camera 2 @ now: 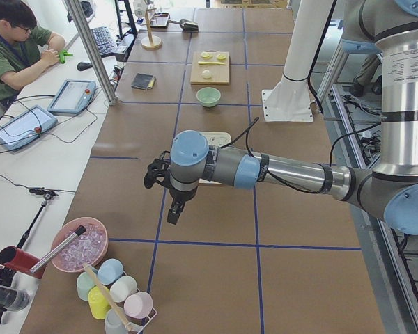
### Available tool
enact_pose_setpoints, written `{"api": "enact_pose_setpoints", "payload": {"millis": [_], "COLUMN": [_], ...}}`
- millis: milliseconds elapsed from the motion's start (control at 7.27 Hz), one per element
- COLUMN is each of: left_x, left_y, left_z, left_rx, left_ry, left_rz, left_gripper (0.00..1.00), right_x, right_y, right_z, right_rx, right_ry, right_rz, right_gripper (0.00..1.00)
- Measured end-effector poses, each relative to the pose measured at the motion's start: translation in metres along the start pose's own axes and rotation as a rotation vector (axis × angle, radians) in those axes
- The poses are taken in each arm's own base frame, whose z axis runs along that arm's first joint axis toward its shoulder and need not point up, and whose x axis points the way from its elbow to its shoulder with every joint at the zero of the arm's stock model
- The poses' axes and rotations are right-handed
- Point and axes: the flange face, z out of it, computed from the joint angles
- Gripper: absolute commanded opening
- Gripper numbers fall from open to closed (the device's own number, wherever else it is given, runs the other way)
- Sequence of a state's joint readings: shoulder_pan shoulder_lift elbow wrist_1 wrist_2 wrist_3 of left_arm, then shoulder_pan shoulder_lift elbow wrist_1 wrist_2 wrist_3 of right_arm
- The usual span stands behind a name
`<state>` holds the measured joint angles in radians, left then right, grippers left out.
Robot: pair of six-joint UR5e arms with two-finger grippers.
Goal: Put spoon and bun in bowl
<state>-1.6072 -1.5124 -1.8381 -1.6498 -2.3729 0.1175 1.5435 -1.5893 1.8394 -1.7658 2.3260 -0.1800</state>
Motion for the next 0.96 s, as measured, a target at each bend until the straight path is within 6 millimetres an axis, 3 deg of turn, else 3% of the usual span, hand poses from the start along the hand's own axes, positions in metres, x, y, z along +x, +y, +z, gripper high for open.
{"api": "enact_pose_setpoints", "payload": {"millis": [275,550,826,963], "left_x": [0.016,0.042,0.122,0.169], "left_y": [-0.051,-0.080,-0.105,-0.110], "left_z": [-0.017,-0.006,0.011,0.032], "left_rx": [0.140,0.244,0.246,0.211], "left_ry": [-0.014,0.033,0.122,0.175], "left_rz": [0.152,0.252,0.257,0.288], "left_gripper": [1.00,1.00,1.00,1.00], "right_x": [-0.011,-0.016,-0.025,-0.031], "right_y": [-0.013,-0.020,-0.027,-0.032], "right_z": [-0.004,-0.002,-0.008,-0.011], "right_rx": [0.032,0.047,0.065,0.072], "right_ry": [0.004,0.003,-0.011,-0.019], "right_rz": [-0.052,-0.079,-0.098,-0.110], "right_gripper": [1.00,1.00,1.00,1.00]}}
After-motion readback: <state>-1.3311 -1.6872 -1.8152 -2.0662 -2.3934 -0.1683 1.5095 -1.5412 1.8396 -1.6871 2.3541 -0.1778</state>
